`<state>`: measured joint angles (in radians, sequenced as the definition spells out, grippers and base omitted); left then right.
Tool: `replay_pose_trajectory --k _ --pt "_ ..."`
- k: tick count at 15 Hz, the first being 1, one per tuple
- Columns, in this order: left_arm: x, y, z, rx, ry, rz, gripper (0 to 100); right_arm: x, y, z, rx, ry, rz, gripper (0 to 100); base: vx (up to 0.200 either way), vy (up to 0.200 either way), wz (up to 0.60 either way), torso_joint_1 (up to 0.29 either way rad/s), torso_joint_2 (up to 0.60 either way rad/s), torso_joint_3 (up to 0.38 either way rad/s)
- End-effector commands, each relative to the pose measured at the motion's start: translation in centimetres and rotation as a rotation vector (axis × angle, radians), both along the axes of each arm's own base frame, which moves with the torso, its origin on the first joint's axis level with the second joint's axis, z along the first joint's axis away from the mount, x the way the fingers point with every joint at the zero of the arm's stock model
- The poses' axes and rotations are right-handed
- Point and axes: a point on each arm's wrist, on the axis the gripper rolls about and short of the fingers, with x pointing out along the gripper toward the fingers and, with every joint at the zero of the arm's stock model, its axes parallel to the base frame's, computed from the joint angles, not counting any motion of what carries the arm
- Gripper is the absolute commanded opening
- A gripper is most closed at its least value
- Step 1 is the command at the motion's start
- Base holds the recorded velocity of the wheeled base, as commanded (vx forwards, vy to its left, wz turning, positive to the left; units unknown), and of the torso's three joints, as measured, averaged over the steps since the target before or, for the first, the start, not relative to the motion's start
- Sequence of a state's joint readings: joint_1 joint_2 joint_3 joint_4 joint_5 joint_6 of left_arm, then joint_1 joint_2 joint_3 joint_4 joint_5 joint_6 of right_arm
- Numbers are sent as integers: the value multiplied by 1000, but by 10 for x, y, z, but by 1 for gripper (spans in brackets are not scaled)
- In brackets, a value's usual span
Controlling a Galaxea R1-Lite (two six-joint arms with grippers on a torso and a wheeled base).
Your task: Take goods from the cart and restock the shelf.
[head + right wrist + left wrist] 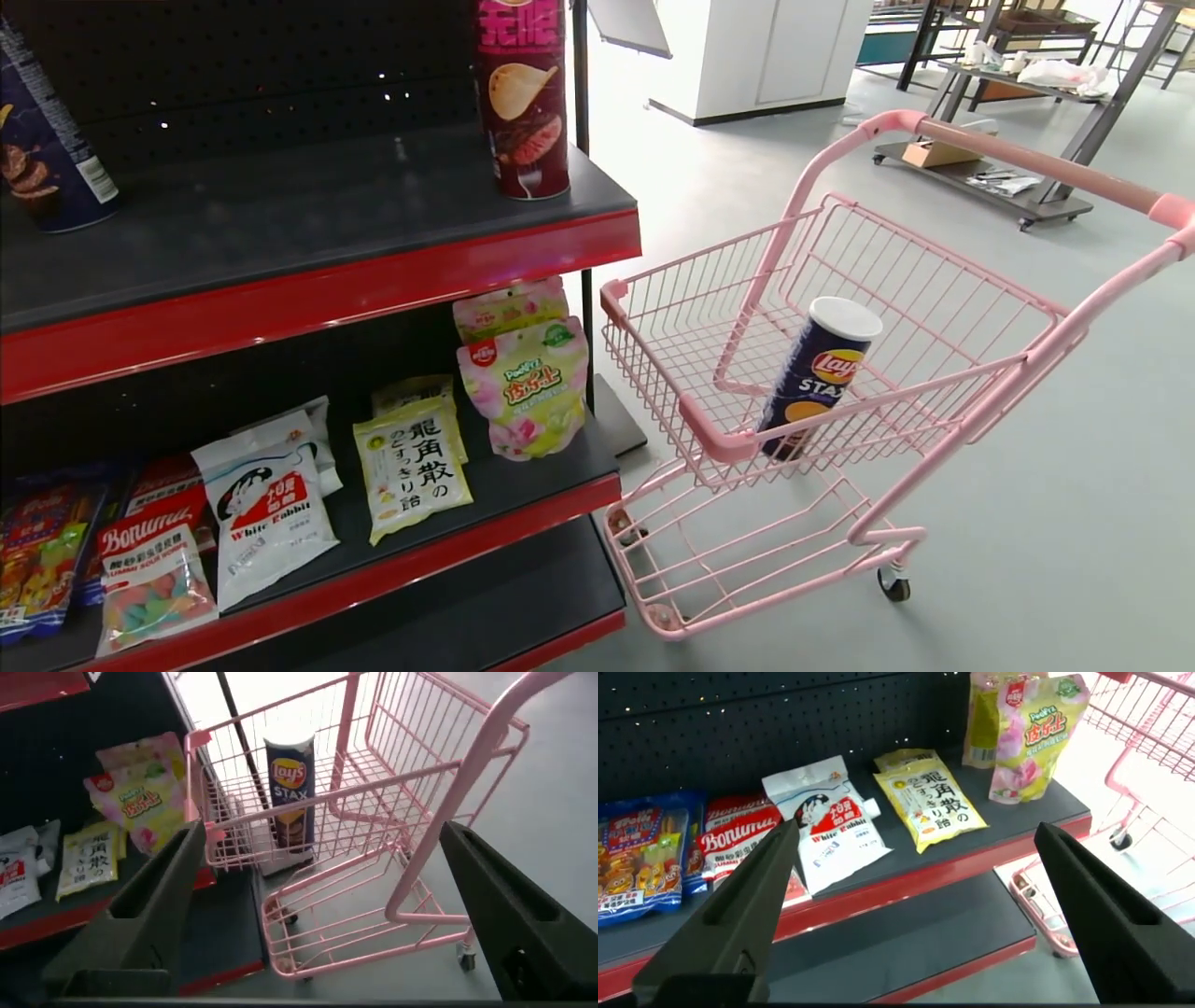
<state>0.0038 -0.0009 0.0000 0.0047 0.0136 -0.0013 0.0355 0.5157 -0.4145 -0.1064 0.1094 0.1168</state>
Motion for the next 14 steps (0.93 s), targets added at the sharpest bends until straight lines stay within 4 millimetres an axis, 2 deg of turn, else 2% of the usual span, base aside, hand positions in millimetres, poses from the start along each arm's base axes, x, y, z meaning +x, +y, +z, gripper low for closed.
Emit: replay_pose_trajectory --k 1,2,3,4,5,7,8,12,14 --pt "0 0 0 0 1 1 100 130 12 17 27 183 122 100 0 0 0 0 0 0" --pt "0 0 0 0 1 1 100 164 15 -5 20 220 144 100 0 0 0 0 0 0" --pt "0 0 0 0 1 1 100 182 16 -14 16 225 144 100 0 0 0 0 0 0" --pt "0 0 0 0 1 1 100 189 17 -17 16 225 144 100 0 0 0 0 0 0" --pt "0 0 0 0 1 1 100 211 19 -29 16 224 144 100 0 0 0 0 0 0" --pt "0 0 0 0 1 1 100 227 22 -43 11 237 152 100 0 0 0 0 0 0" --pt "0 0 0 1 -1 2 100 238 33 -52 -4 223 192 100 0 0 0 0 0 0" --pt "0 0 0 3 1 2 100 248 54 -67 -58 240 267 100 0 0 0 0 0 0" --pt "0 0 0 3 -1 2 100 254 54 -70 -61 246 257 100 0 0 0 0 0 0"
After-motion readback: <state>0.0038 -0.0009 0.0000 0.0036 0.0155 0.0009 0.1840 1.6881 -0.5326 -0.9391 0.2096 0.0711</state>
